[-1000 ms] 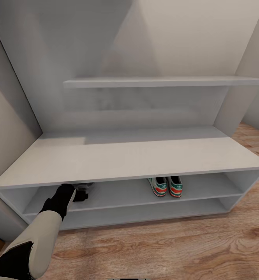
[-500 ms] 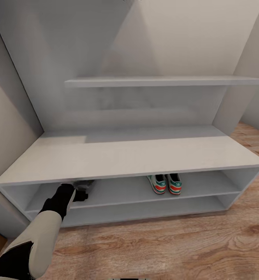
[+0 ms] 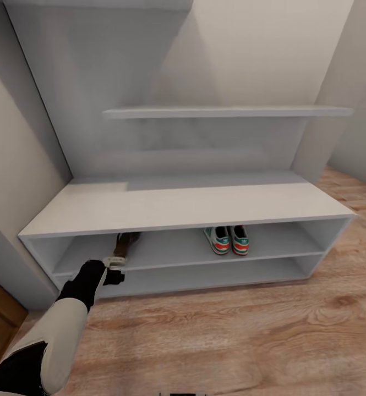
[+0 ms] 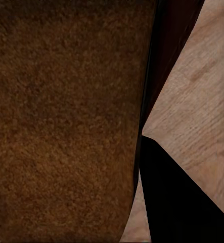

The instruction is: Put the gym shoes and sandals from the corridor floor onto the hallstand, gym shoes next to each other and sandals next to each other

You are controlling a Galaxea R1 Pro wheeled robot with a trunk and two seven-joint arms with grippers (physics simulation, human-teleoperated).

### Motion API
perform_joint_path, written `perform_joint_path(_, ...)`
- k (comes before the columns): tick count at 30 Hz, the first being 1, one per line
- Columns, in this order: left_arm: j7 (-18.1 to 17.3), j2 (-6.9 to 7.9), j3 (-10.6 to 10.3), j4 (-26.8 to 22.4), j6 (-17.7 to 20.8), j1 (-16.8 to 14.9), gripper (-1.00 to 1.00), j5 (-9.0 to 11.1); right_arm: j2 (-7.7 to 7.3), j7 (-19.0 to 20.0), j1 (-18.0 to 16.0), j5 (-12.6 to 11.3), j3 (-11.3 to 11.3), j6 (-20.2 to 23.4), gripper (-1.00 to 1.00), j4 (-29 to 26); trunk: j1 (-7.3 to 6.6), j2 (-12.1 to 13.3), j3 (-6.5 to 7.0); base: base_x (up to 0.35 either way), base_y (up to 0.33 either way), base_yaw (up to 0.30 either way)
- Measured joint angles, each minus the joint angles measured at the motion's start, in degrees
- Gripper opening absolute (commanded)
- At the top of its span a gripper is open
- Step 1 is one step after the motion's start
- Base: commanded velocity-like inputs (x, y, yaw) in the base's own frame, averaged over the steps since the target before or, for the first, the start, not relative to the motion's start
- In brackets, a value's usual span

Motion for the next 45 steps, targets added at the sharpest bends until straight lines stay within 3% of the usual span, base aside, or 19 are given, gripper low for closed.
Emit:
perform_joint_path(9,-0.7,0.07,0.1,0.0,-0.7,0.3,1.00,0.2,0.01,-0.1,0.0,0.0,0.1,0.0,-1.00,0.1,0.00,0.0,0.00,-0.332,0.000,0.000)
perform_joint_path(14,-0.9,0.28,0.3,0.0,-4.9,2.0,1.00,0.5,0.08,-0.1,0.0,0.0,0.1,-0.1,-1.00,0.2,-0.03,0.0,0.00,-0.112,0.000,0.000)
perform_joint_path(17,-1.0,0.32,0.4,0.0,-10.5,4.7,1.00,0.8,0.08,-0.2,0.0,0.0,0.1,0.0,-1.00,0.8,-0.03,0.0,0.00,-0.024,0.000,0.000)
perform_joint_path(18,-1.4,0.40,0.4,0.0,-15.0,7.2,1.00,1.4,0.09,-0.2,0.0,0.1,0.1,0.0,-1.00,1.3,-0.03,0.0,-0.01,-0.009,0.000,0.000)
perform_joint_path(24,-4.3,1.04,0.6,0.0,-25.0,13.8,1.00,4.3,0.08,-0.2,0.0,0.0,0.2,-0.1,-1.00,1.8,-0.03,0.0,-0.01,-0.004,0.000,0.000)
perform_joint_path(26,-7.4,2.27,0.5,0.1,-30.4,17.1,1.00,6.4,0.09,-0.2,0.0,0.0,0.2,-0.1,-1.00,1.8,-0.03,0.0,-0.01,0.000,0.000,0.000)
perform_joint_path(27,-14.2,4.02,0.5,0.3,-36.1,20.5,1.00,9.2,0.08,-0.2,0.0,0.0,0.2,-0.1,-1.00,1.9,-0.04,0.0,-0.01,0.000,0.000,0.000)
perform_joint_path(30,-20.9,5.61,0.5,0.6,-38.8,23.9,1.00,11.4,0.14,-0.2,0.0,0.0,0.2,-0.1,-1.00,2.0,-0.03,0.0,-0.01,0.000,0.000,0.000)
perform_joint_path(34,-29.9,7.73,0.4,0.9,-40.1,26.6,1.00,12.8,0.16,-0.2,0.0,0.0,0.3,0.0,-1.00,2.7,-0.04,0.0,0.00,0.000,0.000,0.000)
perform_joint_path(35,-35.3,8.47,0.4,1.0,-40.5,28.2,1.00,13.0,0.17,-0.2,0.0,0.0,0.3,0.0,-1.00,3.0,-0.03,0.0,-0.01,0.000,0.000,0.000)
perform_joint_path(37,-42.8,9.20,0.4,1.2,-41.6,30.9,1.00,13.4,0.17,-0.2,0.0,0.0,0.3,0.0,-1.00,3.2,-0.03,0.0,-0.01,0.000,0.000,0.000)
perform_joint_path(39,-47.0,9.61,0.4,1.3,-43.3,32.4,1.00,13.6,0.17,-0.2,0.0,0.0,0.2,-0.1,-1.00,3.4,-0.04,0.0,-0.01,0.000,0.000,0.000)
perform_joint_path(45,-51.6,10.49,0.5,4.1,-47.3,34.8,1.00,13.8,0.17,-0.2,0.0,0.0,0.3,-0.1,-1.00,3.6,-0.03,0.0,-0.01,0.000,0.000,0.000)
